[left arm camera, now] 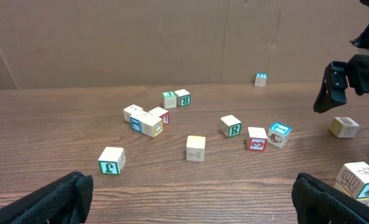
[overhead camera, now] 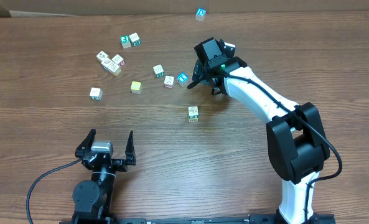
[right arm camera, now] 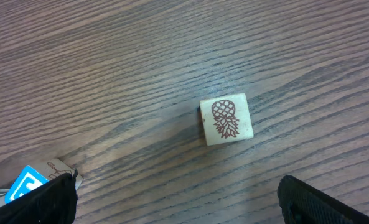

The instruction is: Form a tower

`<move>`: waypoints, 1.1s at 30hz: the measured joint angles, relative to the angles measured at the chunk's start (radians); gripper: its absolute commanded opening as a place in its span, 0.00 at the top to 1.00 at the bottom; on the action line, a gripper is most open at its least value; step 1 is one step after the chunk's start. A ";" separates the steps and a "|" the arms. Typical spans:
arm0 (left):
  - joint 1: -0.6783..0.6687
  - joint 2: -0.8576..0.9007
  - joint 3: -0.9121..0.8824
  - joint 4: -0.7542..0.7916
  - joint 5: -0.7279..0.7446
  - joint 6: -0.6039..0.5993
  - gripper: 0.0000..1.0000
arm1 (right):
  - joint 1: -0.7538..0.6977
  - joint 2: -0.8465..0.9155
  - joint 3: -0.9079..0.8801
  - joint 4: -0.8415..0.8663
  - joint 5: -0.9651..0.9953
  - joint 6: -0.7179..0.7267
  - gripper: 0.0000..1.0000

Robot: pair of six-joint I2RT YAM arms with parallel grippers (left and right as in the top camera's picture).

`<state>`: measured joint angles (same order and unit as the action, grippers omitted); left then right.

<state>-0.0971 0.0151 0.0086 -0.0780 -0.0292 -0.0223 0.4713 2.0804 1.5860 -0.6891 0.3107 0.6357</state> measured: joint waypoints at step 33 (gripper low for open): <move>0.000 0.000 0.000 0.000 0.000 0.000 0.01 | 0.000 0.000 0.000 0.016 0.000 0.000 0.00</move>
<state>-0.0971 0.0151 0.0086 -0.0780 -0.0292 -0.0223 0.4709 2.0804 1.5860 -0.6731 0.3107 0.6361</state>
